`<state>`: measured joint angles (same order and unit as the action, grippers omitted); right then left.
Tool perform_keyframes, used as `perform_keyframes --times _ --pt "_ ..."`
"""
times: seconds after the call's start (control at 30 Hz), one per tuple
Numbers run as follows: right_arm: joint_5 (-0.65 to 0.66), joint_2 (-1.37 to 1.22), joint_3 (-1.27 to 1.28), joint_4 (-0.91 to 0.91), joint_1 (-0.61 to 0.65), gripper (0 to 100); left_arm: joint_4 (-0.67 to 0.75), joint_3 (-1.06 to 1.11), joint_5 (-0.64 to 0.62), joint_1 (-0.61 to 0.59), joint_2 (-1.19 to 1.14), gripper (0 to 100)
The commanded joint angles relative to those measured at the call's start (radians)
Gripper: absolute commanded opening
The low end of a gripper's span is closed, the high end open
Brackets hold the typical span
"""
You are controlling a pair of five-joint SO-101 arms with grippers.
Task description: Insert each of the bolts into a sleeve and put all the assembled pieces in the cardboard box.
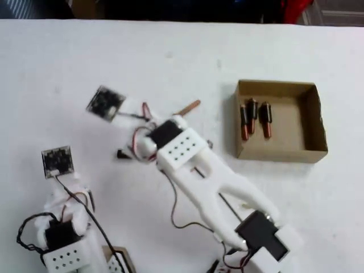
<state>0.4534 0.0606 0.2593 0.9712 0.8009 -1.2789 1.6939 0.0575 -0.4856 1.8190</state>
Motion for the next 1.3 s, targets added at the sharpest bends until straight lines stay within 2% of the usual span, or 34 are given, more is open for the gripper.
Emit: perform_keyframes --times 0.0,0.17,0.4,0.73,1.27 --pt "0.066 0.042 0.021 -0.044 0.048 11.1 -0.008 -0.002 0.003 -0.005 0.008 2" --pt "0.129 0.019 0.044 -0.071 0.094 11.2 -0.008 -0.002 0.003 -0.005 0.008 2" --pt "0.203 -0.166 0.023 -0.162 0.097 11.2 -0.008 -0.002 0.003 -0.005 0.008 2" --pt "0.255 -0.335 -0.092 -0.162 0.094 11.3 -0.008 -0.002 0.003 -0.005 0.008 2" --pt "0.255 -0.45 -0.152 -0.211 0.093 11.0 -0.008 -0.002 0.003 -0.005 0.008 2"
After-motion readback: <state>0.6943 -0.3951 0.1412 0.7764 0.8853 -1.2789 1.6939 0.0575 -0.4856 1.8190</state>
